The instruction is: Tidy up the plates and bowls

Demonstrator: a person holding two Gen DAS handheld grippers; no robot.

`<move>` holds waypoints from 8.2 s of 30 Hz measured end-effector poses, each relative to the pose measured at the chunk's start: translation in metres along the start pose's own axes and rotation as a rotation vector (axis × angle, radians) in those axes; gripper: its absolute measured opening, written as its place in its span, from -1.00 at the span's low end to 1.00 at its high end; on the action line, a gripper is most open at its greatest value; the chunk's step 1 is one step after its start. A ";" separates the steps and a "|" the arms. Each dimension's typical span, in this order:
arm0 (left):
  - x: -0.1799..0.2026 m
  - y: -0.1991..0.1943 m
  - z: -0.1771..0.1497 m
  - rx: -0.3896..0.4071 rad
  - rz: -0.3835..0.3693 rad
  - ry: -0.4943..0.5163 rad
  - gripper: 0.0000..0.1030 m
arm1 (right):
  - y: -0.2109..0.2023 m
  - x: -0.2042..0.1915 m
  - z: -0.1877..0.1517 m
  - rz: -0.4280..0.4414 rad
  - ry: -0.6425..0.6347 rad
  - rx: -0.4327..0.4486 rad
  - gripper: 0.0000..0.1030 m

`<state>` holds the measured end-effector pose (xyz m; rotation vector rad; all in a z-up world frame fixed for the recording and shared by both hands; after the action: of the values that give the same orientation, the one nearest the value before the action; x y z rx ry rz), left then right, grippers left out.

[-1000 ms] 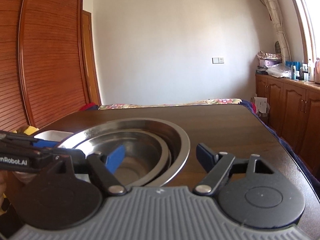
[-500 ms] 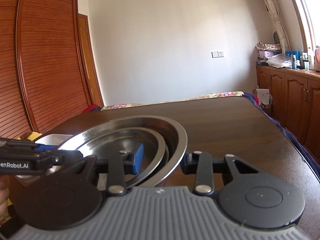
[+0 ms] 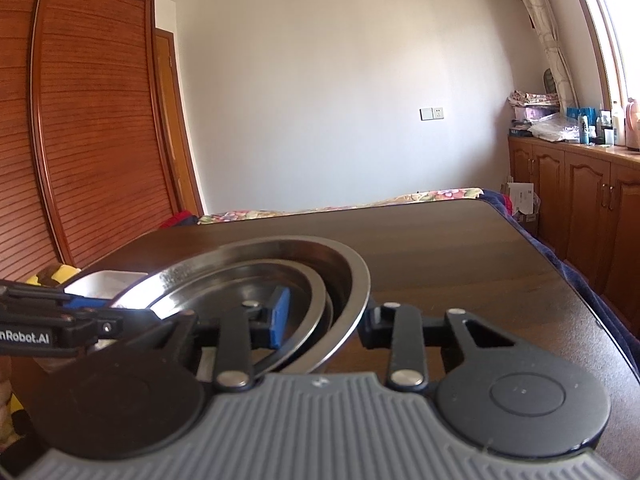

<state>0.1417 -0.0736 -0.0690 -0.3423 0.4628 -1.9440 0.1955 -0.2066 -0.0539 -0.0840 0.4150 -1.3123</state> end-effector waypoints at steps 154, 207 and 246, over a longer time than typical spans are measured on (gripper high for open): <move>-0.025 -0.114 0.009 0.159 0.301 0.018 1.00 | -0.053 -0.066 0.020 -0.101 -0.074 0.083 1.00; -0.039 -0.106 -0.029 0.128 0.345 -0.006 1.00 | -0.048 -0.055 -0.001 -0.143 -0.063 0.083 1.00; -0.039 -0.104 -0.029 0.126 0.343 -0.004 1.00 | -0.045 -0.055 -0.002 -0.141 -0.064 0.073 1.00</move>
<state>0.0607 0.0055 -0.0470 -0.1720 0.3671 -1.6282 0.1427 -0.1656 -0.0288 -0.0952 0.3103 -1.4580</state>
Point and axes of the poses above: each gripper's, at about its wrist camera, not at the fingertips, and y roughly the way its jaws point, x to its right, z to its top, the point moved 6 cm from there along y, roughly the way its jaws point, and after that the axes turned 5 degrees about y, right-handed, at the moved point
